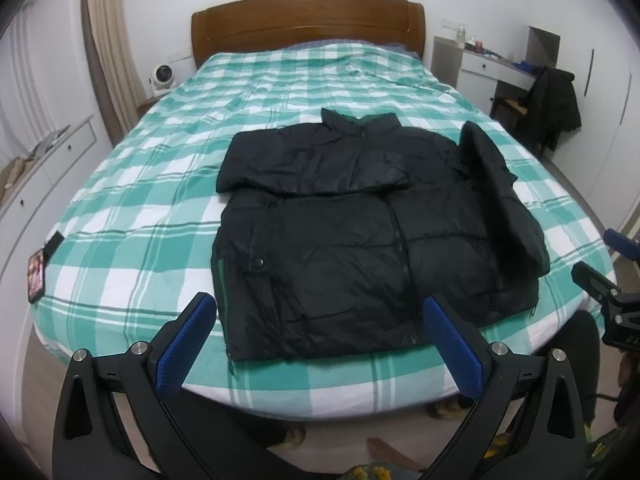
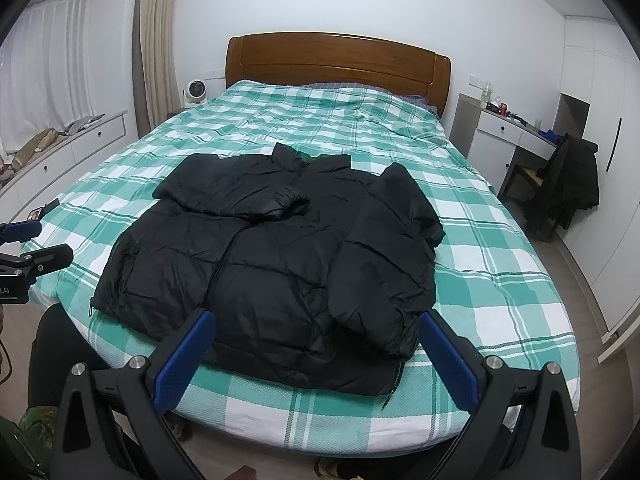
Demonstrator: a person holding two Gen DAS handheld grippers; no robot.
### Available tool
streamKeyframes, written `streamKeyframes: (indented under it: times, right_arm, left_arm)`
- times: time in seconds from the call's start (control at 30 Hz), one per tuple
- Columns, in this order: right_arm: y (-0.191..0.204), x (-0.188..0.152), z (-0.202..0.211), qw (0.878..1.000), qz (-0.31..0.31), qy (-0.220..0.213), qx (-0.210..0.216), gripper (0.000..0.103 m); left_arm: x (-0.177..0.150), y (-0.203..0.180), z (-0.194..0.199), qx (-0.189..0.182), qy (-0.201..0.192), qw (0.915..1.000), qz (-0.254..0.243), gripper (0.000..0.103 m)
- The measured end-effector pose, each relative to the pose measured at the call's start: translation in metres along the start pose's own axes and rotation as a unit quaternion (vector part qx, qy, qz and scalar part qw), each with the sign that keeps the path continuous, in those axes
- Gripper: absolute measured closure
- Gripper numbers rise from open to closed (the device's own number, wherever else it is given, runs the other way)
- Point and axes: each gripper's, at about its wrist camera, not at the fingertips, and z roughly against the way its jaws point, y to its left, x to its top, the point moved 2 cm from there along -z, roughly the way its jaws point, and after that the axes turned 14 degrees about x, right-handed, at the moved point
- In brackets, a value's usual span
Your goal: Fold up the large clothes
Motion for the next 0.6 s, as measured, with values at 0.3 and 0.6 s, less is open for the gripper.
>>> streamKeyframes:
  times: [0.3, 0.6]
  right_arm:
    - [0.0028, -0.0025, -0.0043, 1.000, 0.000, 0.004, 0.003, 0.000]
    - [0.0054, -0.0054, -0.0059, 1.000, 0.000, 0.006, 0.009, 0.000]
  left_arm:
    - [-0.0021, 0.0053, -0.0026, -0.005, 0.003, 1.0000, 0.006, 0.000]
    - [-0.0031, 0.0043, -0.0026, -0.008, 0.004, 0.9999, 0.006, 0.000]
